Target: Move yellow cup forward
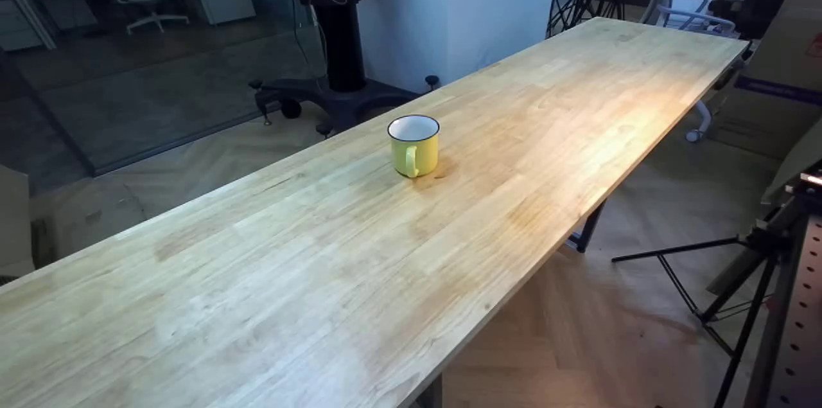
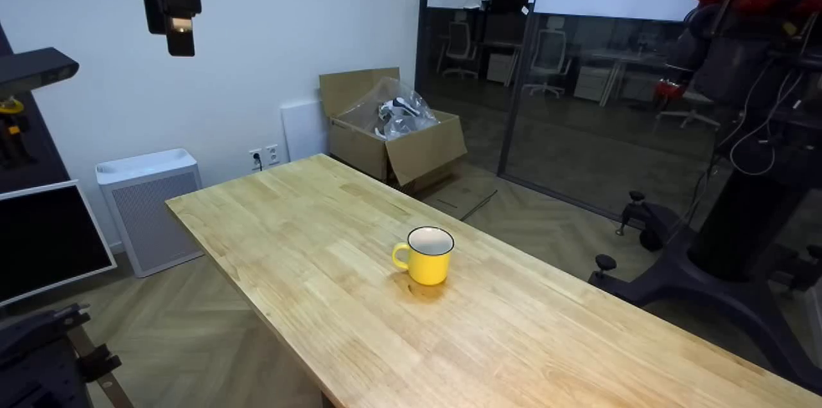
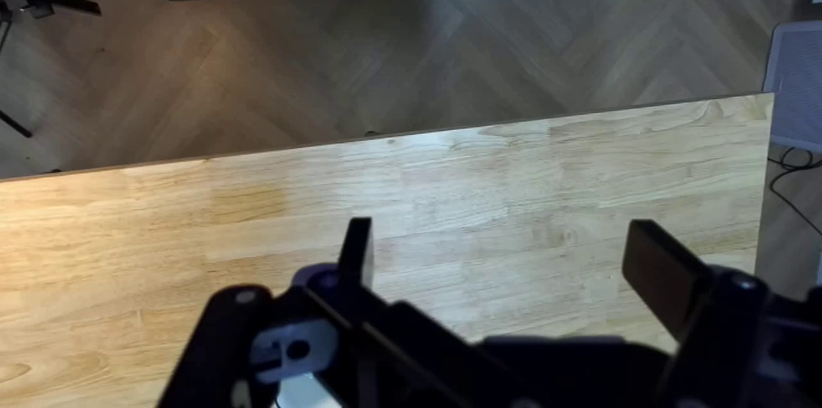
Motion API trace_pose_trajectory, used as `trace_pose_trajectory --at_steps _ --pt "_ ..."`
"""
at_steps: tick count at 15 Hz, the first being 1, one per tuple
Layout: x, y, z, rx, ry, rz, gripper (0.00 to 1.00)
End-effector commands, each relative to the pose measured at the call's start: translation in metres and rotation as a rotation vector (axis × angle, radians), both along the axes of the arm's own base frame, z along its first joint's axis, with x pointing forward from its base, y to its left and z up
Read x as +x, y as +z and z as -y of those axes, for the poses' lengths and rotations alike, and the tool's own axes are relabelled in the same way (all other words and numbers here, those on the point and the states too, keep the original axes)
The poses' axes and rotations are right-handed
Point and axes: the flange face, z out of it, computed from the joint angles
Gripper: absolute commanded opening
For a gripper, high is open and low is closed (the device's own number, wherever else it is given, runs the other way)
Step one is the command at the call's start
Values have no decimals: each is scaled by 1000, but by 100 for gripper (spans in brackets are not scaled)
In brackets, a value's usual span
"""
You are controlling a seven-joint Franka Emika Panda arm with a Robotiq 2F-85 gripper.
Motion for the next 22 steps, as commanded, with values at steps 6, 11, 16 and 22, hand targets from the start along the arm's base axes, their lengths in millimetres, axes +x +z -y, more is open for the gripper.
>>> trace_pose_trajectory --at_steps 6,11,16,22 --pt "0 1 0 0 0 -1 100" --pt "26 -11 22 -112 -46 220 100" --pt "66 -54 61 -164 -79 392 100" --pt "112 -132 116 -159 -32 313 100"
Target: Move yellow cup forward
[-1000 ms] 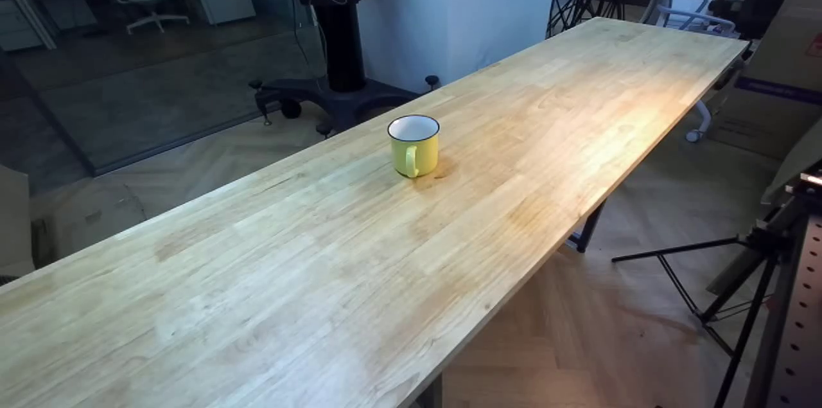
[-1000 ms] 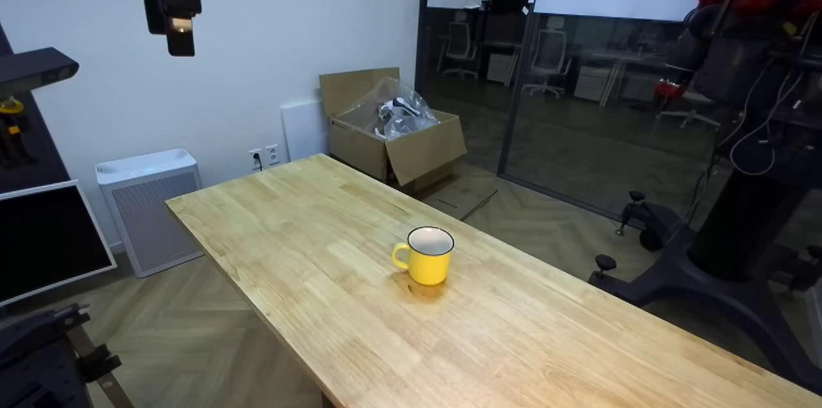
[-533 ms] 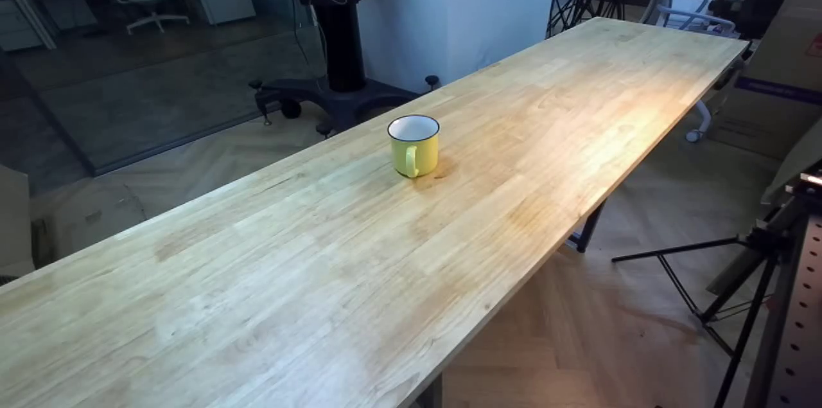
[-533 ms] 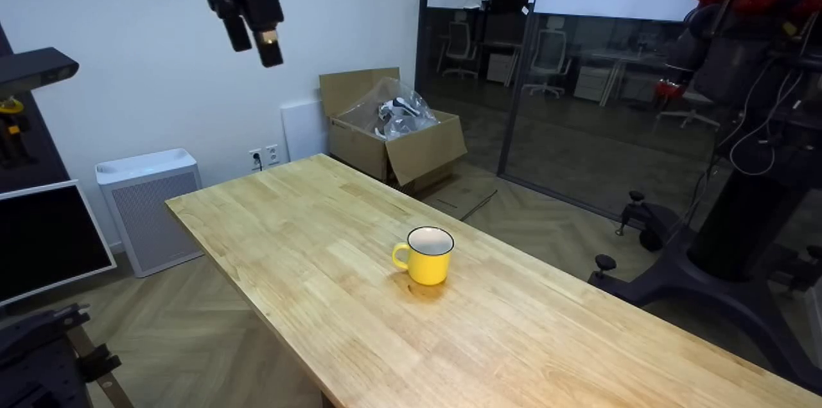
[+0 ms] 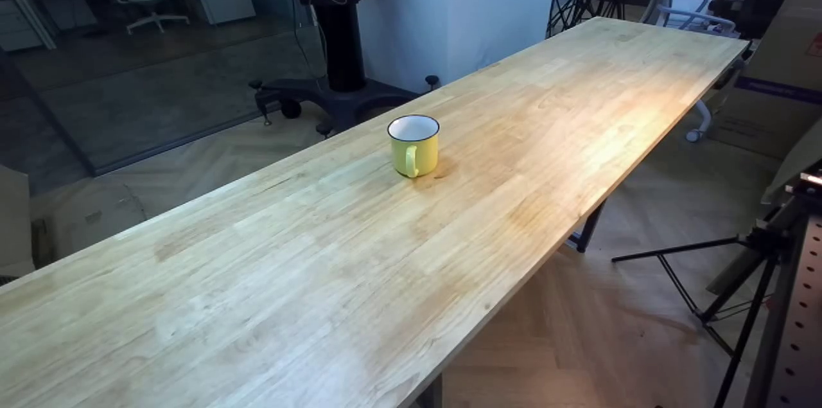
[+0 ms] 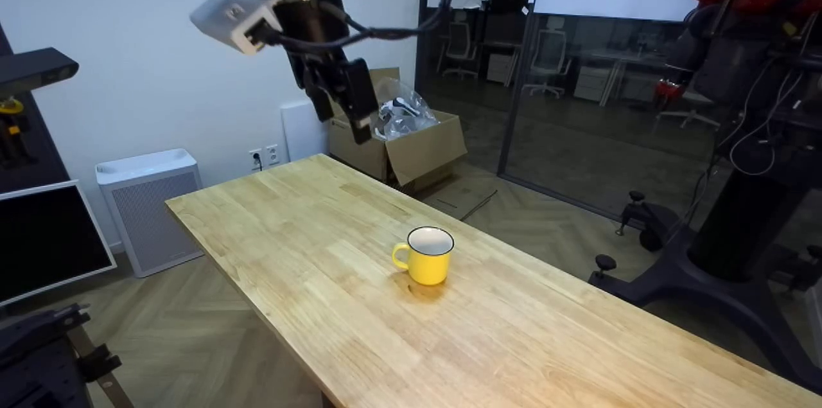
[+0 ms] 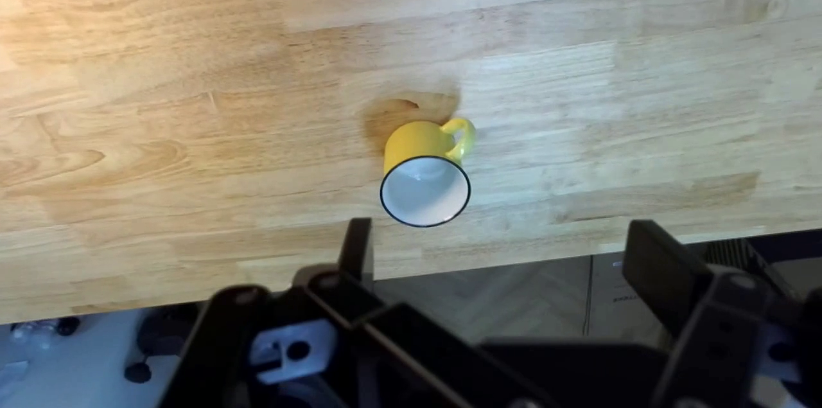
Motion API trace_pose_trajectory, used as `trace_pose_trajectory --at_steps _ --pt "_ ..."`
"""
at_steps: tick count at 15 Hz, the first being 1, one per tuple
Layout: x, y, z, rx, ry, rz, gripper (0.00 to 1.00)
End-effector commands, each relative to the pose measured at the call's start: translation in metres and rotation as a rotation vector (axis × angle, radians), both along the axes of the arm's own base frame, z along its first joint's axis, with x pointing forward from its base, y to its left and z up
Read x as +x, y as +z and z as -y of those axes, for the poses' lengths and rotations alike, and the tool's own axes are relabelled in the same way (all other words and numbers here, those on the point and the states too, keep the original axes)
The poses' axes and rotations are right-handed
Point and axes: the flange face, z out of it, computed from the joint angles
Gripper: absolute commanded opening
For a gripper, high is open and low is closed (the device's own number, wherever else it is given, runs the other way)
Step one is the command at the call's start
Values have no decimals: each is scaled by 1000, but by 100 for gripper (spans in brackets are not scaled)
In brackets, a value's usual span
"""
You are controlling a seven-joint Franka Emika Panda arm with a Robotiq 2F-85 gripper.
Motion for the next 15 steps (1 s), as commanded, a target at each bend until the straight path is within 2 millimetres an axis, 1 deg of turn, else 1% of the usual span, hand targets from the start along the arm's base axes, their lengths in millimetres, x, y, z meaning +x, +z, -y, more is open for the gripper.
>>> trace_pose_trajectory --at_steps 1,3,4,6,8,10,15 --pt "32 -38 29 -24 21 -60 100" --pt "44 -55 41 -58 20 -103 100" --pt "24 -48 33 -28 20 -85 100" --pt "34 -61 41 -43 22 -110 100" --pt "40 -63 42 -45 23 -114 100" --pt "41 -62 42 -46 25 -111 100" --pt "71 -90 31 -67 171 -158 100"
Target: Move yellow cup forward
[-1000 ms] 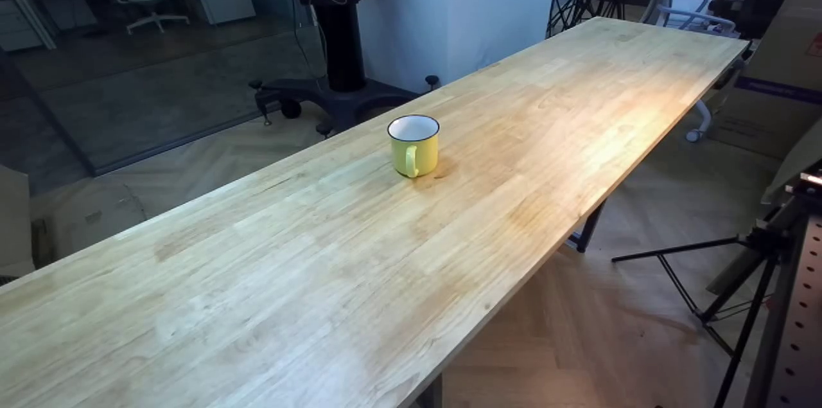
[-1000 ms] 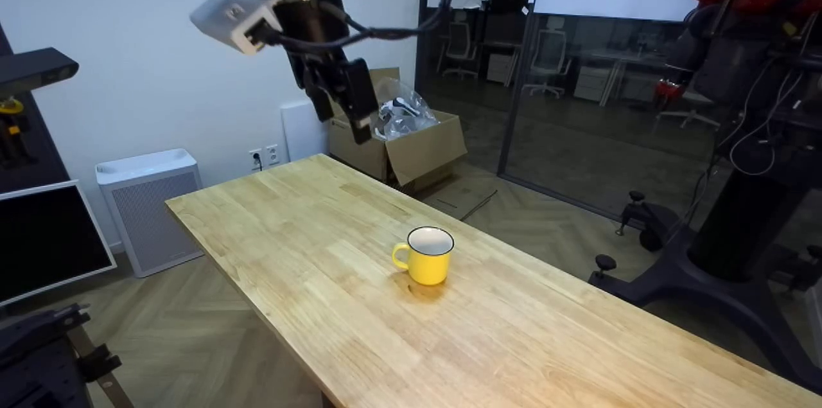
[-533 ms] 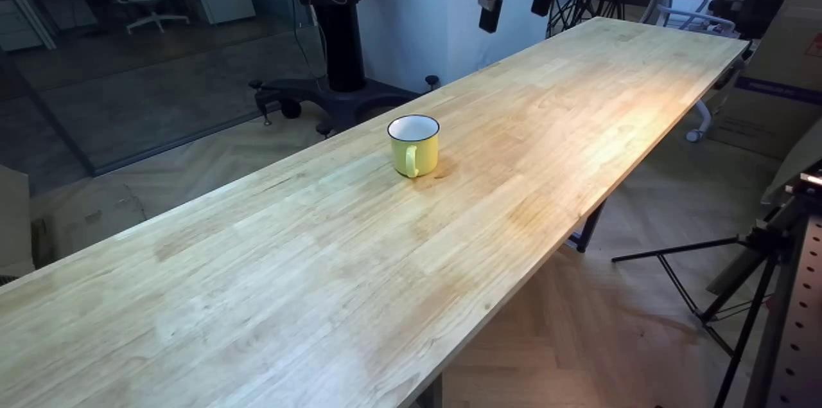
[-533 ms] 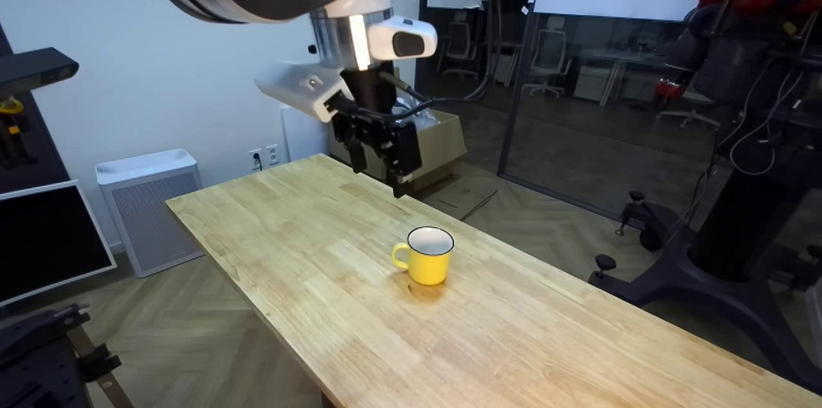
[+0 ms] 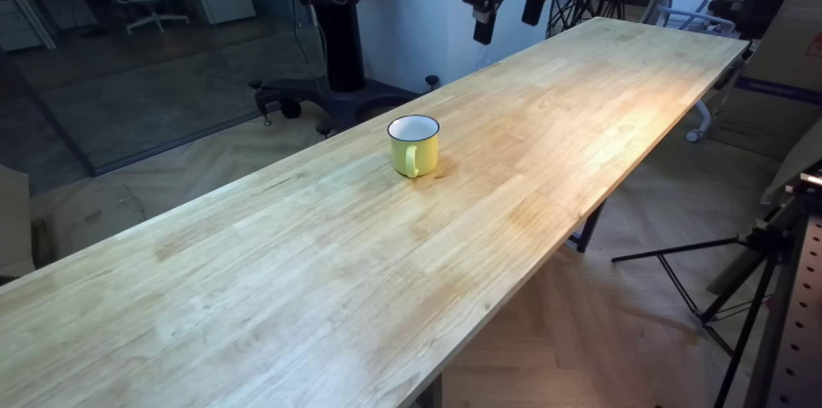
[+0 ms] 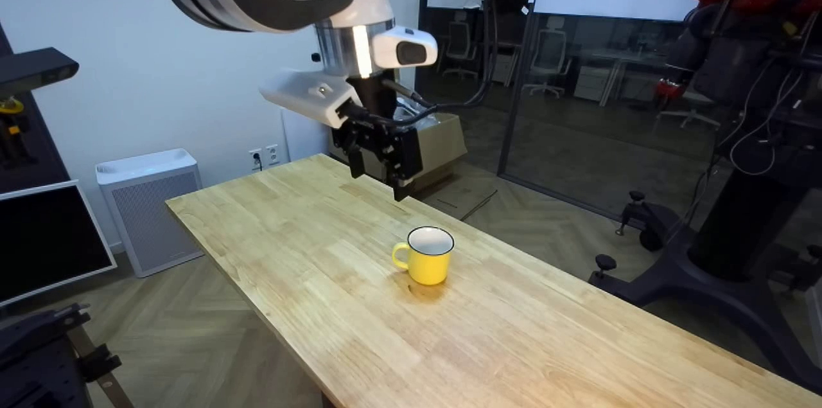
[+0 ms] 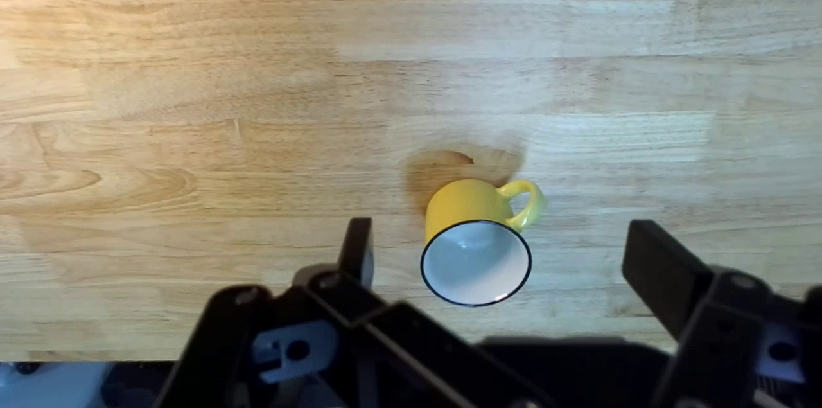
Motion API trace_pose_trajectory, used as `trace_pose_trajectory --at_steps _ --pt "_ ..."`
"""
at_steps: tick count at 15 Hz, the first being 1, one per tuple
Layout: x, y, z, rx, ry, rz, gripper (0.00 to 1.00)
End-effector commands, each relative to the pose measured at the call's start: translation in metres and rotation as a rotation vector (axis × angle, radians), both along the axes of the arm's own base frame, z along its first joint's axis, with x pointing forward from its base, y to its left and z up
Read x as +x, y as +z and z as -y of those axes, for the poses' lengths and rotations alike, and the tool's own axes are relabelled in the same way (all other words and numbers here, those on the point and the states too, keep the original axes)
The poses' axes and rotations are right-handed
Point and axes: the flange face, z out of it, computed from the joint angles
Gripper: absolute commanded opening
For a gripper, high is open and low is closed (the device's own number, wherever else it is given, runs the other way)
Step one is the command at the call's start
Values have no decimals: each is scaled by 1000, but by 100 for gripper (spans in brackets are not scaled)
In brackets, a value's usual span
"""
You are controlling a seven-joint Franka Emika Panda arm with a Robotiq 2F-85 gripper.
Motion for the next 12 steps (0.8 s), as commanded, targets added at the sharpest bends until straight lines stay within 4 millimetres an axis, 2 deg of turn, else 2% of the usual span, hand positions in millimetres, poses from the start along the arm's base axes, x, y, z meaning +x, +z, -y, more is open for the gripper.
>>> trace_pose_trajectory --at_steps 1,4,9,12 --pt "32 -21 -8 -14 115 -41 100" --pt "58 -38 -13 -23 222 -82 100" --pt "104 -67 -9 -19 427 -192 100" --pt "134 -76 -16 -8 470 -203 100"
